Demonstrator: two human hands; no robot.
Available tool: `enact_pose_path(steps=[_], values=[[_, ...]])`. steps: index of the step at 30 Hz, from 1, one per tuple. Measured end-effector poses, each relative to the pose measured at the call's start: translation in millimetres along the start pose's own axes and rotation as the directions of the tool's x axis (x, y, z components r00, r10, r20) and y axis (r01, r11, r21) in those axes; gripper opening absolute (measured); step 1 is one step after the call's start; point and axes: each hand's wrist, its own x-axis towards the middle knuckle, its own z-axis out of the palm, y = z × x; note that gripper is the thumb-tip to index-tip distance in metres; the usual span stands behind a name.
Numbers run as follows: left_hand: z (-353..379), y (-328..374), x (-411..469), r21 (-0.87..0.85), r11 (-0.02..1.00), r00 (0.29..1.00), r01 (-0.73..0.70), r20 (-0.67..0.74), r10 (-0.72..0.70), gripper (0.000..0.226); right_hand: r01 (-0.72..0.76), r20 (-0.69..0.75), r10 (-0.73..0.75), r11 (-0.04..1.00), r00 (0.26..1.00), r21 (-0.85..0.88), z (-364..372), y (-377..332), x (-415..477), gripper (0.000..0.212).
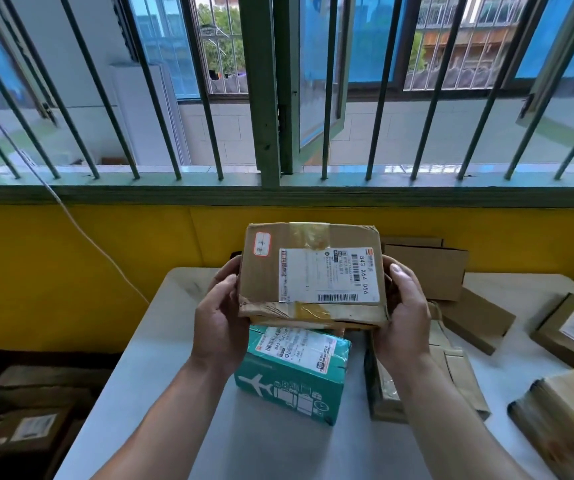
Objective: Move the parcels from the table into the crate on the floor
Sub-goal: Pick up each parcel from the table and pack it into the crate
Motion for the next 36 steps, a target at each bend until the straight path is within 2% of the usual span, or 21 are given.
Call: enact_pose_path(steps=[5, 14, 20, 26, 29, 34, 36], values=[[7.0, 5.8, 0.8, -0.049, 0.997, 0.998, -0.056, -0.003, 0.055, 0.033, 0.034, 0.037, -0.038, 0.994, 0.999, 0.108, 6.6, -14.5, -4.8, 0.025], [14.0, 10.8, -4.0, -0.110, 0.986, 0.990, -0.126, 0.043, 0.131, 0.032, 0.127, 0.060, -0.137, 0.981, 0.989, 0.144, 7.4, -25.5, -7.4, 0.027], [7.9, 21.4, -23.4, -0.036, 0.986, 0.984, -0.162, -0.082, 0.158, 0.033, 0.097, 0.076, -0.107, 0.988, 0.991, 0.118, 20.4, -14.2, -19.4, 0.027], [-41.8, 62.7, -60.6, 0.095, 0.978, 0.968, -0.186, -0.153, 0.199, 0.041, -0.067, 0.157, 0.064, 0.998, 0.986, 0.016, 74.6, 19.9, -47.2, 0.030], [-86.6, 93.0, -88.0, 0.124, 0.977, 0.957, -0.174, -0.213, 0.197, 0.036, -0.164, 0.220, 0.170, 0.985, 0.961, -0.045, 118.1, 54.1, -74.4, 0.036], [-183.0, 152.1, -163.7, 0.116, 0.968, 0.889, -0.223, -0.383, 0.250, 0.033, -0.287, 0.250, 0.303, 0.953, 0.920, -0.101, 197.3, 134.5, -142.8, 0.034], [-219.6, 176.9, -199.5, 0.169, 0.960, 0.854, -0.223, -0.440, 0.276, 0.033, -0.328, 0.276, 0.357, 0.933, 0.892, -0.149, 229.2, 167.7, -176.4, 0.033]])
